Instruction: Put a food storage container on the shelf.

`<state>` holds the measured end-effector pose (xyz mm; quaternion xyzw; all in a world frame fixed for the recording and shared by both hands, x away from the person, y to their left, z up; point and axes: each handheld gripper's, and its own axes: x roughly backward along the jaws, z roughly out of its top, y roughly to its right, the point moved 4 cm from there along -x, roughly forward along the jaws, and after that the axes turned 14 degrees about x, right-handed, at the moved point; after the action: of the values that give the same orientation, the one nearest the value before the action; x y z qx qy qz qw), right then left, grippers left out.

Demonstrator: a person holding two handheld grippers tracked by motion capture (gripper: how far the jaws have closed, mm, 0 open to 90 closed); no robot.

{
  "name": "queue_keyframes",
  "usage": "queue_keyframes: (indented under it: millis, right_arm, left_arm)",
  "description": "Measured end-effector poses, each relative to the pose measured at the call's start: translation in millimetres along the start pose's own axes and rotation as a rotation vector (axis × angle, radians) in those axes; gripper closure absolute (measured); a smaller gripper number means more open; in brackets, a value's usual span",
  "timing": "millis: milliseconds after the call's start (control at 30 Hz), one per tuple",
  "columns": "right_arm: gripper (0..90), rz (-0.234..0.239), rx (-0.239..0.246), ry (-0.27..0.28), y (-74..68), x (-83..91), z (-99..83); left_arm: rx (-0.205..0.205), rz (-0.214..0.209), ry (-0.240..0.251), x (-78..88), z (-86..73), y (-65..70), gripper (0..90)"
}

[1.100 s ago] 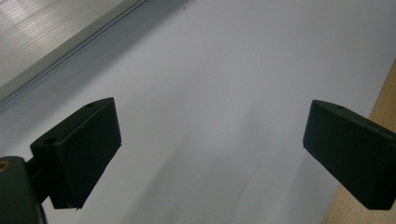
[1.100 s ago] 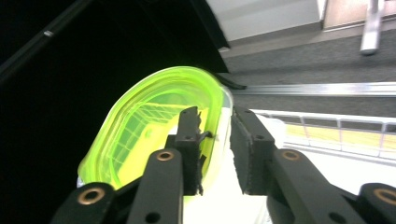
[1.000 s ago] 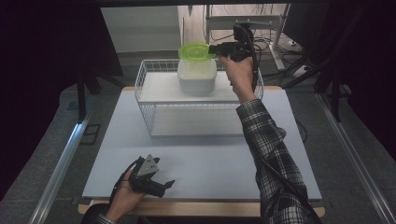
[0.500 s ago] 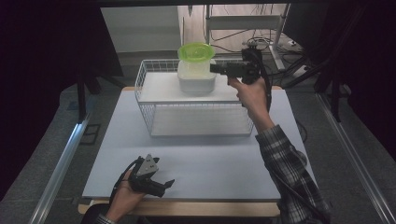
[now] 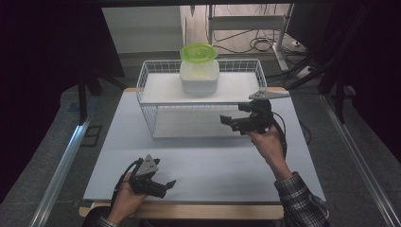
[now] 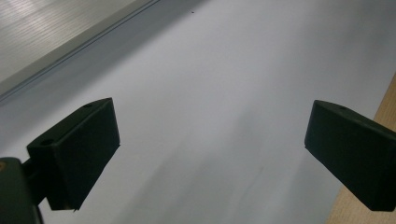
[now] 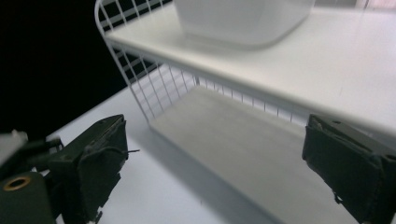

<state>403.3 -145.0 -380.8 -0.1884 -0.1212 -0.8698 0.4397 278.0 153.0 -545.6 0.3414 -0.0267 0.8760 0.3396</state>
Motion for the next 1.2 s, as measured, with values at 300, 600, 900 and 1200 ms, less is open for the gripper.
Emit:
queue_keyframes:
  millis: [300,600,900,1200]
  right_arm:
    - [4.6,0.010,0.025,-0.035,-13.5,1.0,-44.7]
    - [3.8,0.013,0.037,-0.077,-18.7,-0.2,-69.0]
    - [3.6,-0.003,0.073,-0.116,-27.5,-0.1,-93.5]
    - [0.9,-0.033,0.104,-0.144,-34.6,-0.1,-114.5]
  left_arm:
    - [0.000,0.004,-0.002,-0.8,-0.7,0.4,2.9]
    - [-0.009,0.005,-0.003,-0.7,-1.1,0.1,2.9]
    - [-0.005,0.006,-0.001,-0.7,-1.5,-0.4,2.8]
    - [-0.008,0.007,-0.004,-1.6,-1.9,-0.4,2.9]
